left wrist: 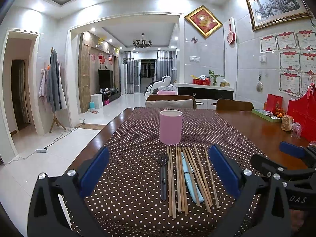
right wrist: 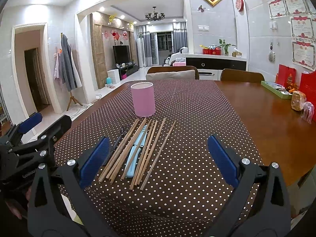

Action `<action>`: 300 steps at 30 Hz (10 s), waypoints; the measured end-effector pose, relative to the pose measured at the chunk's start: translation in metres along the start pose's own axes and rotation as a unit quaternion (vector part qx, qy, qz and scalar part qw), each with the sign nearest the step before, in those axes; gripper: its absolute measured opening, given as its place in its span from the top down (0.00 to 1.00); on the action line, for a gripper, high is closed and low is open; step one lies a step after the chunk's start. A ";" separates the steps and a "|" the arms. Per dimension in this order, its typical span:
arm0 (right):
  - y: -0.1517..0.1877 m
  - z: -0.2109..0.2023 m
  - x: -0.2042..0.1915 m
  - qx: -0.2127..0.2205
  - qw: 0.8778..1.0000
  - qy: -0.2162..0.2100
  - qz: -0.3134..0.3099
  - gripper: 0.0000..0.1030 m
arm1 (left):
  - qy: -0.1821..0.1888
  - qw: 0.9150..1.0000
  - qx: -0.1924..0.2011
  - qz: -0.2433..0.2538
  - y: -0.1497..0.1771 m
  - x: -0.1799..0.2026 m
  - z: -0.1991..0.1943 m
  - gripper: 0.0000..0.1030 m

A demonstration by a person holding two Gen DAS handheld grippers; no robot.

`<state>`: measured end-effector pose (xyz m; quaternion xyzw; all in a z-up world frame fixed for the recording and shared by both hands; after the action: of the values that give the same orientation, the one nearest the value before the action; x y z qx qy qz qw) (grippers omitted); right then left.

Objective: Organize utensils

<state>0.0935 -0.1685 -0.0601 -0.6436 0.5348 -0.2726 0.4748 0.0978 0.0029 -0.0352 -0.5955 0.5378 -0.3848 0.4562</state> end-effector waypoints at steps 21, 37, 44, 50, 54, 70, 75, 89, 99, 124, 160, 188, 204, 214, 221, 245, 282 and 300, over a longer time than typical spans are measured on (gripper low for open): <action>0.003 0.004 -0.001 -0.015 1.000 0.004 -0.001 0.06 | 0.002 1.000 -0.008 0.001 0.006 0.003 0.006 0.04; 0.006 0.006 0.000 -0.021 1.000 0.003 0.005 0.06 | 0.005 1.000 -0.008 0.004 0.005 0.003 0.011 0.04; 0.007 0.008 0.002 -0.025 1.000 0.003 0.011 0.06 | 0.005 1.000 -0.010 0.005 0.006 0.003 0.012 0.04; 0.007 0.009 0.003 -0.028 0.999 0.001 0.016 0.06 | 0.007 1.000 -0.013 0.004 0.006 0.003 0.013 0.04; 0.008 0.012 0.003 -0.032 0.999 0.002 0.019 0.06 | 0.008 1.000 -0.018 0.003 0.008 0.004 0.016 0.04; 0.023 0.045 0.011 -0.078 0.996 -0.002 0.046 0.06 | 0.007 0.998 -0.069 0.001 0.028 0.001 0.049 0.04; 0.033 0.066 0.017 -0.103 0.993 0.004 0.057 0.06 | 0.009 0.994 -0.108 0.002 0.043 0.001 0.074 0.04; 0.045 0.130 0.067 -0.156 0.981 0.079 0.084 0.06 | 0.004 0.975 -0.221 0.016 0.083 0.009 0.162 0.04; 0.045 0.175 0.081 -0.188 0.975 0.088 0.082 0.06 | -0.006 0.958 -0.287 -0.001 0.099 0.005 0.208 0.04; 0.034 0.197 0.084 -0.201 0.974 0.034 0.098 0.94 | -0.019 0.956 -0.292 0.010 0.088 -0.001 0.233 0.89; -0.186 0.178 0.030 -0.003 0.997 -0.022 0.080 0.95 | 0.066 0.995 -0.043 -0.066 -0.118 0.045 0.233 0.90; -0.255 0.235 0.035 0.046 0.992 -0.058 0.107 0.94 | 0.058 0.996 -0.037 -0.060 -0.127 0.084 0.342 0.90; -0.168 0.312 0.028 -0.112 0.990 -0.046 0.073 0.94 | 0.043 0.995 -0.089 -0.020 -0.074 0.091 0.378 0.88; -0.157 0.306 0.022 -0.125 0.988 -0.065 0.064 0.93 | 0.059 0.996 -0.072 0.005 -0.066 0.099 0.364 0.69; -0.165 0.281 0.021 -0.109 0.991 -0.058 0.058 0.66 | 0.063 0.996 -0.055 0.007 -0.075 0.098 0.344 0.66; -0.156 0.182 0.014 -0.083 0.994 -0.042 0.053 0.45 | 0.052 0.999 -0.009 0.008 -0.107 0.068 0.230 0.53; 0.042 0.214 0.036 -0.267 0.961 0.031 0.064 0.39 | 0.069 0.971 -0.224 0.040 0.062 0.048 0.230 0.48; 0.031 0.229 0.076 -0.254 0.961 0.033 0.104 0.94 | 0.058 0.947 -0.296 0.108 0.093 0.073 0.256 0.85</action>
<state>0.2981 -0.1669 -0.1913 -0.6743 0.6659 -0.0983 0.3036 0.3233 -0.0365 -0.2005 -0.6190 0.7138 -0.1905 0.2665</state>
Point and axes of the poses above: each gripper's, at about its wrist camera, not at the fingertips, and z roughly the way its jaws point, x to its right, y to its underside, the point moved 10 cm from there along z, roughly the way its jaws point, and after that the axes turned 8 degrees about -y, right-handed, at the moved point
